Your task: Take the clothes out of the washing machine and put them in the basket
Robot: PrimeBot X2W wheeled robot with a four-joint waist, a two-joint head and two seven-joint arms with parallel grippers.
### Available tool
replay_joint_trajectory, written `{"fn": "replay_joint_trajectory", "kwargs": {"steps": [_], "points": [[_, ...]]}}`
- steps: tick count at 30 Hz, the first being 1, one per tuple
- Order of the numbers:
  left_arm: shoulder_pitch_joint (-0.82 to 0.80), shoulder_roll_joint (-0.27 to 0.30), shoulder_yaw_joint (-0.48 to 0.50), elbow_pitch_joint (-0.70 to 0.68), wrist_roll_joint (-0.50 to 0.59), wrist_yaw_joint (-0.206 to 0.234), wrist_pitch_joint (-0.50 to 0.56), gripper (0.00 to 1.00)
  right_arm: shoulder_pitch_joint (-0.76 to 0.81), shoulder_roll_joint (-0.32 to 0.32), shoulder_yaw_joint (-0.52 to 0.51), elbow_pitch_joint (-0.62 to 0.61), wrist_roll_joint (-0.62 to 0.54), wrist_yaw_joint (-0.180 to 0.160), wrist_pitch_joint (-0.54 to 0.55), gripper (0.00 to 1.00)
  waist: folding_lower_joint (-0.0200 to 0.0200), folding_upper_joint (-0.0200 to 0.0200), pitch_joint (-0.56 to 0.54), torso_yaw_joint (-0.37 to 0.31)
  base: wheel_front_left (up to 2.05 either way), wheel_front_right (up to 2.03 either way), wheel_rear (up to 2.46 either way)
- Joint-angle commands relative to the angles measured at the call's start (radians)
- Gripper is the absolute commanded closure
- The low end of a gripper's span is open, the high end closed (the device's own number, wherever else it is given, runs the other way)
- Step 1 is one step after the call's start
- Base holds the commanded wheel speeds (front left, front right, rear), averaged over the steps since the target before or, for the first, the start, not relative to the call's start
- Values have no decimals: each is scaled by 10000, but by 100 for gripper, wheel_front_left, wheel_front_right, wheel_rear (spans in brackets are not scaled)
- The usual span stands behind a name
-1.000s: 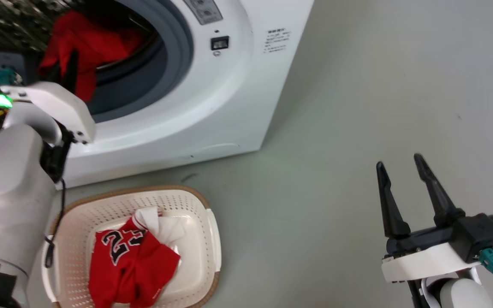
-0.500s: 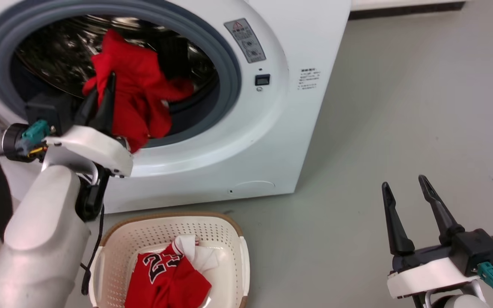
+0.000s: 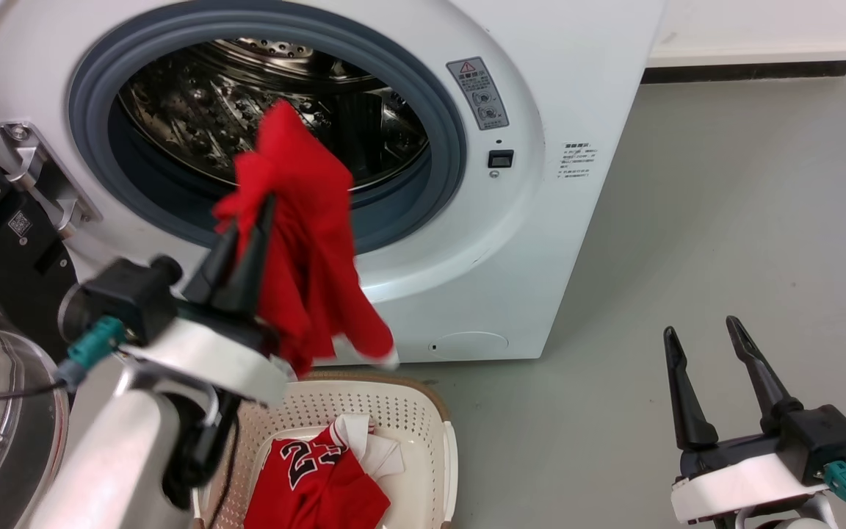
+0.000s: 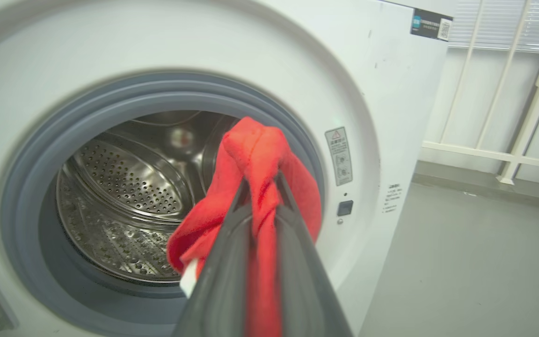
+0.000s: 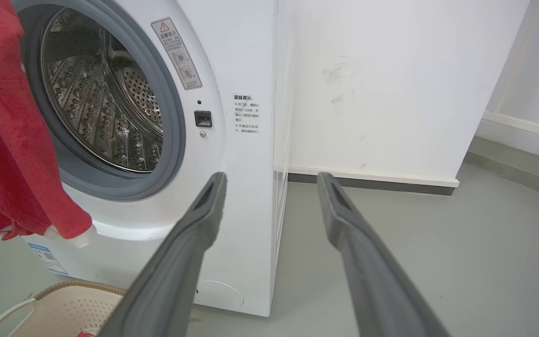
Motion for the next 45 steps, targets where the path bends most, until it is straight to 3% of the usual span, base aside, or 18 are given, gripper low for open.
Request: {"fn": "replay_joint_trajectory", "kwargs": {"steps": [1,6,12,25,45], "points": [[251,74,-102,-204,18,49,188,100,87,3,17,1,-5,-11,-24,0,2,-1,52,39,0,0,0],[1004,120,-711,-787,100,93,848,100,-123,3,114,-9,-44,-11,-24,0,2,-1,322,61,0,0,0],[1515,75,-1489,-110,175,-230,1145,100,-449,3,57,-55,-20,-11,-24,0,2,-1,893,-177,0,0,0],[208,-225,-2812,3556,718,-975,1051,100,-1329,3,167,-278,276,-11,-24,0,2,-1,3330,-1052,0,0,0],[-2973,-365,-3924,9173,756,-1158,377,100,-2198,7,630,-630,826,-11,-24,0,2,-1,6108,-2224,0,0,0]]}}
